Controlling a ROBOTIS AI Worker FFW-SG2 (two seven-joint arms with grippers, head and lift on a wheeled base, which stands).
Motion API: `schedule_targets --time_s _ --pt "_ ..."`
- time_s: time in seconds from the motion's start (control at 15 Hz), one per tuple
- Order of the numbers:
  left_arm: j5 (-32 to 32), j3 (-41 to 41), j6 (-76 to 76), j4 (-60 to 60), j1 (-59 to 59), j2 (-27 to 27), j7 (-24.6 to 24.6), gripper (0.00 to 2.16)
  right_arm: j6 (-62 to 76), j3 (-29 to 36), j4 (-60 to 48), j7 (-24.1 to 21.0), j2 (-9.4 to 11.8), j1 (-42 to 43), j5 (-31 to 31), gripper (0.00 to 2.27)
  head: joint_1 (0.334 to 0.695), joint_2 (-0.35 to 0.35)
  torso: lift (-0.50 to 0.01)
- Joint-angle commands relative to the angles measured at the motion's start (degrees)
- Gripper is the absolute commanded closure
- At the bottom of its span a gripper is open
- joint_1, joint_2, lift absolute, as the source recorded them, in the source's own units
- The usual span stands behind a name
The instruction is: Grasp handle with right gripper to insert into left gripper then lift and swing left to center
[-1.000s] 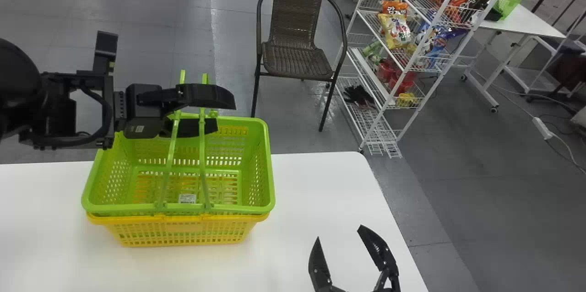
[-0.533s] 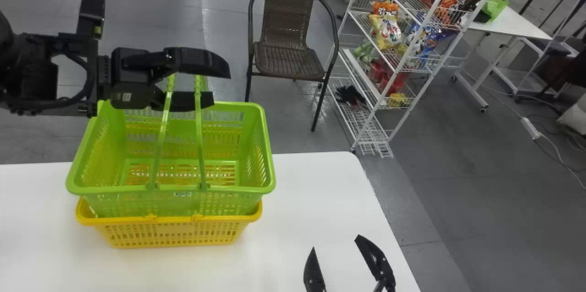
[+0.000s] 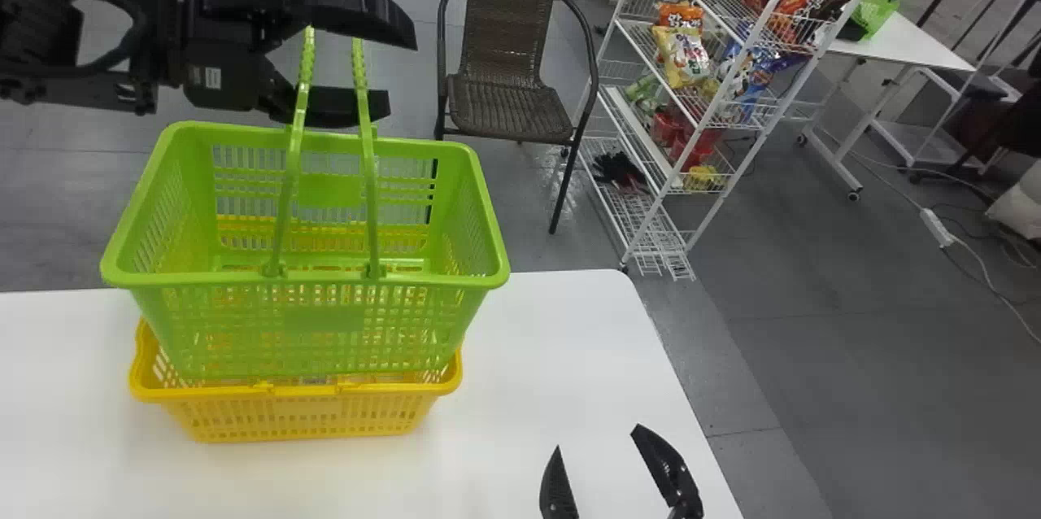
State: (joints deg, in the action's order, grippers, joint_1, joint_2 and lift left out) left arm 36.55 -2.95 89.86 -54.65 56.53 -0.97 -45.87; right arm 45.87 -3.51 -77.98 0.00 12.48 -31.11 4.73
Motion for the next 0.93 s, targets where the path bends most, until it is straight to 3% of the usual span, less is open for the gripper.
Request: schedule_targets --time_s 0.0,0.67,0.73,0.87 --pt "0.63 -0.65 0.17 2.18 2.27 -0.18 0.0 0.13 0.4 0.0 0.46 0.0 0.0 0.0 0.01 0.11 0.695 -0.334 0.0" --pt "2.04 -1.53 0.17 8.77 9.82 -2.9 -1.06 0.24 1.27 0.09 1.86 0.44 0.0 0.26 0.45 0.12 0.695 -0.307 0.0" --pt "2.04 -1.53 0.17 9.04 10.0 -2.9 -1.06 0.35 1.27 0.09 1.86 0.44 0.0 0.26 0.45 0.12 0.695 -0.304 0.0" --pt "2.04 -2.93 0.17 9.39 10.0 -3.43 -1.06 0.87 1.45 0.09 1.86 0.44 0.0 0.26 0.45 0.12 0.695 -0.299 0.0"
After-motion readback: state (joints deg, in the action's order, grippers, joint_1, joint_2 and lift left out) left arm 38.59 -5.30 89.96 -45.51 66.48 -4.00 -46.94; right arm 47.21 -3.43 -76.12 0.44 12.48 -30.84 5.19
